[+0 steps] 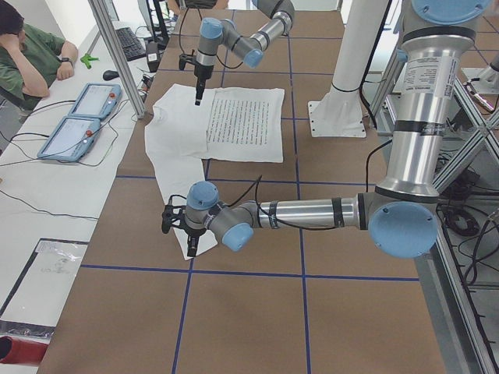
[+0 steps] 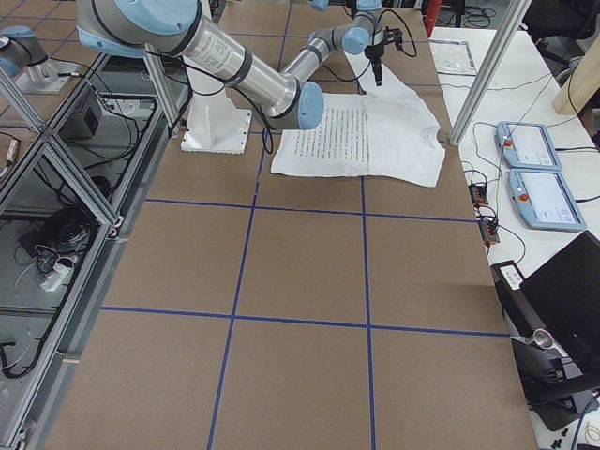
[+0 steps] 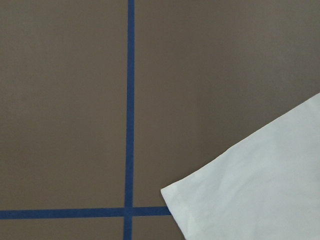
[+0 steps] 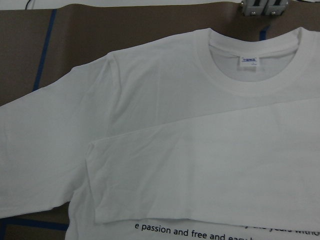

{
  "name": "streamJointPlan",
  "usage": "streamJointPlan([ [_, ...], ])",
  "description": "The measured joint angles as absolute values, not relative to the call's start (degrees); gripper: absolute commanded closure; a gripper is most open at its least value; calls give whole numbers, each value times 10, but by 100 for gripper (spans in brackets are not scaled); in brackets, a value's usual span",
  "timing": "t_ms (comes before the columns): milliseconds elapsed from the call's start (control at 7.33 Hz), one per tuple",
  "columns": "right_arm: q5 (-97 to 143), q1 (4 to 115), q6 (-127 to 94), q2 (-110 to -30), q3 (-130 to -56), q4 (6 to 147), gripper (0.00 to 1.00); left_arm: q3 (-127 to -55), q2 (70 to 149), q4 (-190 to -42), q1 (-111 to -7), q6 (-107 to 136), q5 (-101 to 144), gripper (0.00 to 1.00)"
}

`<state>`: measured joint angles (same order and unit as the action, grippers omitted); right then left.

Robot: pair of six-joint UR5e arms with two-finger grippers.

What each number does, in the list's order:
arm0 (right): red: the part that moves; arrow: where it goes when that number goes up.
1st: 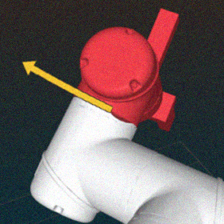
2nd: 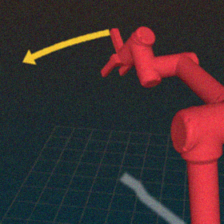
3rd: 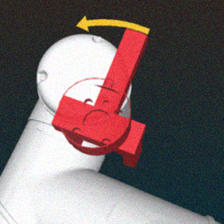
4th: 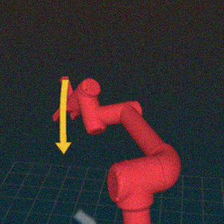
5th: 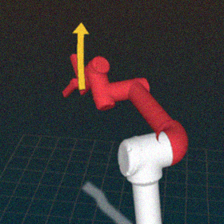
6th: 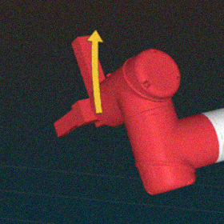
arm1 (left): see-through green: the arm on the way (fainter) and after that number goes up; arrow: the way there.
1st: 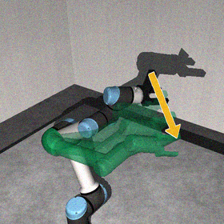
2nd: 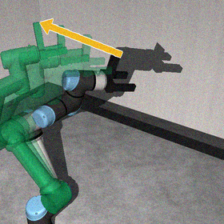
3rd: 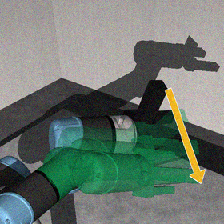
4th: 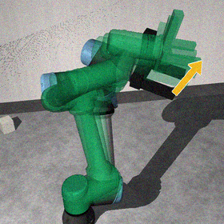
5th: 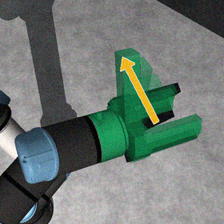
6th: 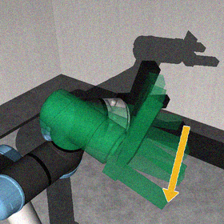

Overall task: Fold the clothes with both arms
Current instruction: 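Grasp the sleeve nearest the right gripper and fold it across the chest, then release the sleeve and lift the right gripper away from the shirt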

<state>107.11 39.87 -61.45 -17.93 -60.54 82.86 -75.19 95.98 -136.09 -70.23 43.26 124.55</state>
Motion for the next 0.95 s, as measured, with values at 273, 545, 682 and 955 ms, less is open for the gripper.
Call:
streamJointPlan([
  [273, 1138, 444, -577, -190, -644, 965, 0, -705, 989, -1378, -673, 463, 1233, 1],
  [545, 1181, 482, -528, -244, -735, 1055, 0, -658, 1001, -1408, -669, 465, 1219, 2],
  [682, 1199, 499, -510, -280, -783, 1073, 0, -642, 1002, -1422, -669, 465, 1212, 3],
  [955, 1223, 516, -493, -329, -840, 1083, 0, -632, 1002, -1432, -668, 466, 1208, 9],
])
